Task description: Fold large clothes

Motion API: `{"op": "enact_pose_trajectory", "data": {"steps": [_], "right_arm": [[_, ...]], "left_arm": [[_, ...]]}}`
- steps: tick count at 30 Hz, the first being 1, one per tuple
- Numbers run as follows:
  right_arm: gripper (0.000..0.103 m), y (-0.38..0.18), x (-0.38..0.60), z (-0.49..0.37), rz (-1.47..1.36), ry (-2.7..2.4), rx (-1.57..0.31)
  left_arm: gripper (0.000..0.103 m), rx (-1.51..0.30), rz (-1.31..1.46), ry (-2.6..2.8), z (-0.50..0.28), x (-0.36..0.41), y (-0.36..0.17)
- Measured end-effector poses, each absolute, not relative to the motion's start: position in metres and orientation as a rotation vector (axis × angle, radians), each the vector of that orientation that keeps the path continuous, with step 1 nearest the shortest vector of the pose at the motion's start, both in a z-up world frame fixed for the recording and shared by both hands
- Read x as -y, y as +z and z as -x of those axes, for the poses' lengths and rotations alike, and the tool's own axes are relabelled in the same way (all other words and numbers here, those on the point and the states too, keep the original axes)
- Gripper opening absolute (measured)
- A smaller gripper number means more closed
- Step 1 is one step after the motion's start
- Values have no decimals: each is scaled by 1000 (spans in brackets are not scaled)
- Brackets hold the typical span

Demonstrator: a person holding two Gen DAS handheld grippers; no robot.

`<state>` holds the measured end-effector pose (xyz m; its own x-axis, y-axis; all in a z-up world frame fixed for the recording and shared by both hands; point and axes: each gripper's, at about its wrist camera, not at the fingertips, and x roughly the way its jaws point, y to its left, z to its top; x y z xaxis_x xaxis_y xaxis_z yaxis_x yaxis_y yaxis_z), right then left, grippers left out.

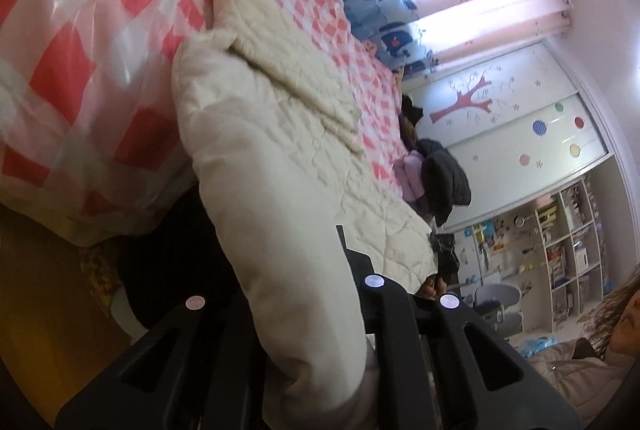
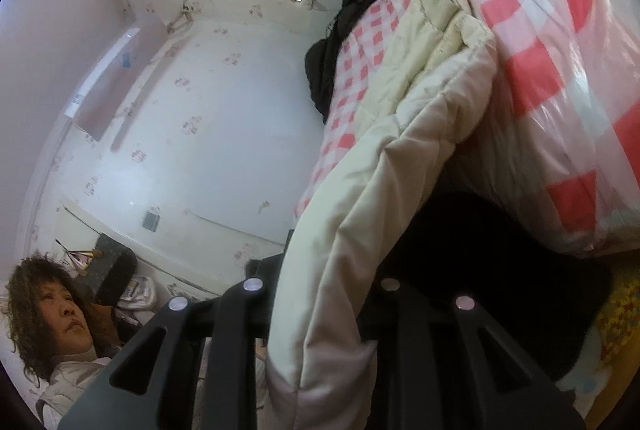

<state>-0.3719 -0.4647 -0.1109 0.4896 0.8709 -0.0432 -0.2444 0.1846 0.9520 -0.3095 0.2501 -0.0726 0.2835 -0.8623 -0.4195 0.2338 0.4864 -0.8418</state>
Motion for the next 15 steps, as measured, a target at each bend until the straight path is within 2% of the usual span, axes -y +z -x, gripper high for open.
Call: {"op": "enact_pose_trajectory", "data": {"steps": [6,15], "right_arm": [[23,-79,470,341,-1123,920,-592],[23,-33,476,265,-1110,896,-518]], "left_arm": [[8,-913,812,-819,282,-254,-37],[8,-809,895,-780,197,-245,10]]}}
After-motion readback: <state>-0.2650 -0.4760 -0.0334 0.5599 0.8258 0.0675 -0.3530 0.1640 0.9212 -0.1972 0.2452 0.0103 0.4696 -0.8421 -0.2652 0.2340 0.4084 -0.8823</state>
